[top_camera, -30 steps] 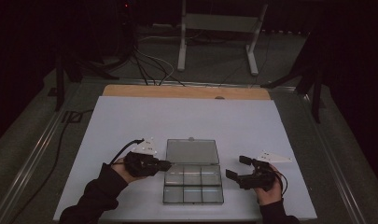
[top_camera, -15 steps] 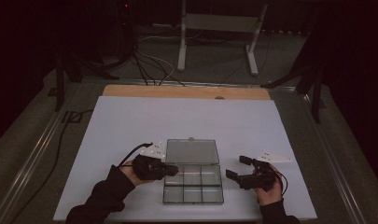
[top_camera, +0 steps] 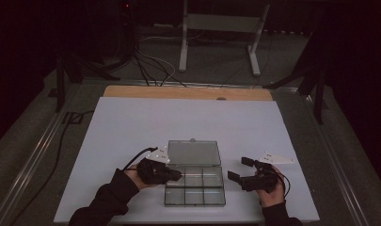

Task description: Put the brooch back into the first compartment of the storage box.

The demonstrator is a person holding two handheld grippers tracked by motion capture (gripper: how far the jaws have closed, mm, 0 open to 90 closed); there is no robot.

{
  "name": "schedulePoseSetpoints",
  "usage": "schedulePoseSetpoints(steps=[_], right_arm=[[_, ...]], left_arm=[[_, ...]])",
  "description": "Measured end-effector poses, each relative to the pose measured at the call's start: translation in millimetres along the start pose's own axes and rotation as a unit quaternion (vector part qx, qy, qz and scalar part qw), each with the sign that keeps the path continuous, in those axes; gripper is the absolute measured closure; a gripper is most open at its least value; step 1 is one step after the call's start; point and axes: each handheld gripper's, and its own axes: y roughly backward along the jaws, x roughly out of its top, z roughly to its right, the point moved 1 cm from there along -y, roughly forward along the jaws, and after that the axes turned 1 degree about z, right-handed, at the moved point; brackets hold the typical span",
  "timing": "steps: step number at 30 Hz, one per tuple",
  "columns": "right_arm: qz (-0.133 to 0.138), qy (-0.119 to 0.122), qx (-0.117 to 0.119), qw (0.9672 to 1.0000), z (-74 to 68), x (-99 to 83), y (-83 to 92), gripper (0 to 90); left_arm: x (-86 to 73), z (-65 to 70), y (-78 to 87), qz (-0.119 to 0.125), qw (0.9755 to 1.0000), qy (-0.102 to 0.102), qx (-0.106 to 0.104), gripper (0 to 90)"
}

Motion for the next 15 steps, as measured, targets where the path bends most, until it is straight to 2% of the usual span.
schedulePoseSetpoints(steps=[12, 15], right_arm=[[0.0, 0.001, 0.001, 1.0, -0.4, 0.1, 0.1, 3.1], [0.0, 0.0, 0.002, 1.0, -0.5, 0.1, 0.2, 3.1]], left_arm=[[-6.5, -1.0, -11.2, -0.021, 0.9997, 0.004, -0.008, 86.4], [-8.1, -0.7, -14.2, -0.03, 0.9995, 0.004, -0.004, 86.4]])
